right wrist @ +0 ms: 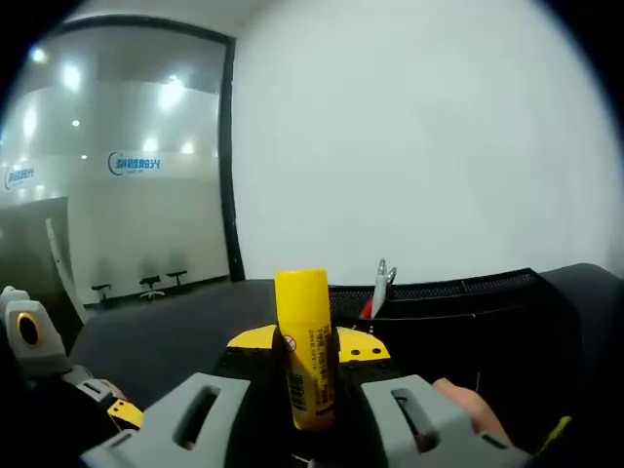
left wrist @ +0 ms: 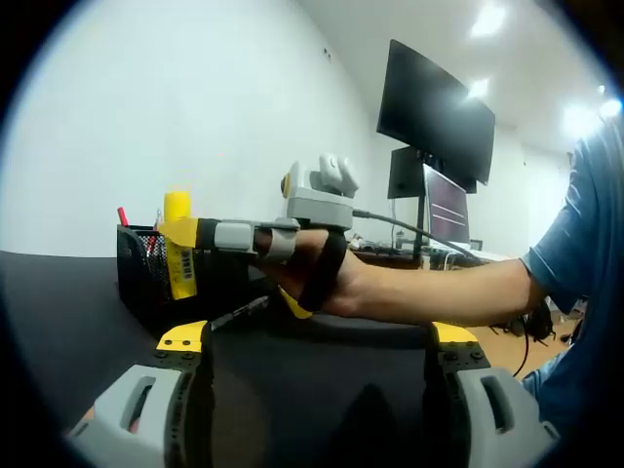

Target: Pick up pens and glue sticks and place them into the holder.

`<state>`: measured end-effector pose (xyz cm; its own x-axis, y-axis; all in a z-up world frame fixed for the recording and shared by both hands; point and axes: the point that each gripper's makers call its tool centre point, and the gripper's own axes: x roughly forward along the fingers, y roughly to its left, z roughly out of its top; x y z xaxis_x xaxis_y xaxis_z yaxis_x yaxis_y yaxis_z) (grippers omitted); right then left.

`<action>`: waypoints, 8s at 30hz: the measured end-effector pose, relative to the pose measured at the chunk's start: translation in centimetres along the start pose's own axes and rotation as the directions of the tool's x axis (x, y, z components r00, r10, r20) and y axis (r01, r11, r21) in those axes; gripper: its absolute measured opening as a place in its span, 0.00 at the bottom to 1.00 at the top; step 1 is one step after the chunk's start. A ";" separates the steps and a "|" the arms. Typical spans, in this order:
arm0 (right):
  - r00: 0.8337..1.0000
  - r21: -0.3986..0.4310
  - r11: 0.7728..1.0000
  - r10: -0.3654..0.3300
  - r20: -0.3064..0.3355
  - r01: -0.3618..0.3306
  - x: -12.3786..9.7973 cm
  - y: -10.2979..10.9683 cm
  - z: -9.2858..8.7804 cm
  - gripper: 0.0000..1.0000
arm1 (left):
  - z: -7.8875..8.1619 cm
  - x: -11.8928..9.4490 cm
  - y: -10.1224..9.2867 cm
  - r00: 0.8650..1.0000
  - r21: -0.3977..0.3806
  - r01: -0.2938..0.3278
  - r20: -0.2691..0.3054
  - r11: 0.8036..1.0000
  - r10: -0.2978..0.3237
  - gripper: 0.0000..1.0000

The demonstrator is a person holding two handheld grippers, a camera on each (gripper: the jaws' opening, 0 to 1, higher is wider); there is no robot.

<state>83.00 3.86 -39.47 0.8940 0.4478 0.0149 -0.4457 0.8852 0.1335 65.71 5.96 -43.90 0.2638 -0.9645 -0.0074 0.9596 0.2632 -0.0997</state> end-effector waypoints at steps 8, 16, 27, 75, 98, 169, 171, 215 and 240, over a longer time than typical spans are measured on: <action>1.000 -0.011 1.000 -0.017 -0.022 0.016 -1.5 -0.9 -0.6 0.18 | 0.0 0.0 0.0 1.000 0.002 0.002 -0.001 1.000 -0.002 0.86; 0.996 -0.097 0.995 -0.041 -0.084 0.032 -2.0 -1.0 -1.2 0.17 | -0.1 0.0 0.2 1.000 0.003 0.000 -0.004 1.000 0.000 0.85; 0.989 -0.090 0.995 -0.058 -0.139 0.046 -2.5 -1.3 -1.3 0.17 | -0.1 0.0 0.1 1.000 0.006 -0.001 -0.007 1.000 0.001 0.85; 0.975 -0.089 0.996 -0.008 -0.221 -0.012 1.7 0.4 -2.3 0.18 | -0.1 0.0 0.1 1.000 0.009 -0.001 -0.007 1.000 0.002 0.85; 0.987 -0.075 0.997 -0.016 -0.159 0.004 -1.6 -0.9 0.8 0.17 | -0.1 0.0 0.1 1.000 0.008 -0.004 -0.006 1.000 0.004 0.85; 0.430 -0.430 0.114 -0.030 -0.902 -0.895 -15.0 -5.8 -6.7 0.16 | -0.4 0.3 1.8 0.999 0.008 -0.045 -0.019 0.999 0.045 0.84; 0.407 -0.408 0.107 -0.027 -0.913 -0.907 -15.1 -5.9 -6.9 0.15 | -0.4 0.3 1.8 0.999 0.009 -0.045 -0.020 0.999 0.045 0.84; 0.417 -0.347 0.360 0.137 -0.899 -0.866 -16.9 -5.4 -2.8 0.17 | -0.2 0.1 1.9 0.998 -0.011 -0.053 -0.014 0.999 0.053 0.83; 0.729 -0.330 0.701 0.392 -0.561 -0.632 -14.0 -1.0 7.3 0.17 | -0.3 -0.3 1.8 0.999 -0.026 -0.047 -0.004 0.999 0.047 0.82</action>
<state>71.31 -4.20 -32.59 0.4506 0.7444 -0.4928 -0.8927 0.3795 -0.2429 67.34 6.72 -44.36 0.3080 -0.9513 -0.0157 0.9433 0.3075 -0.1248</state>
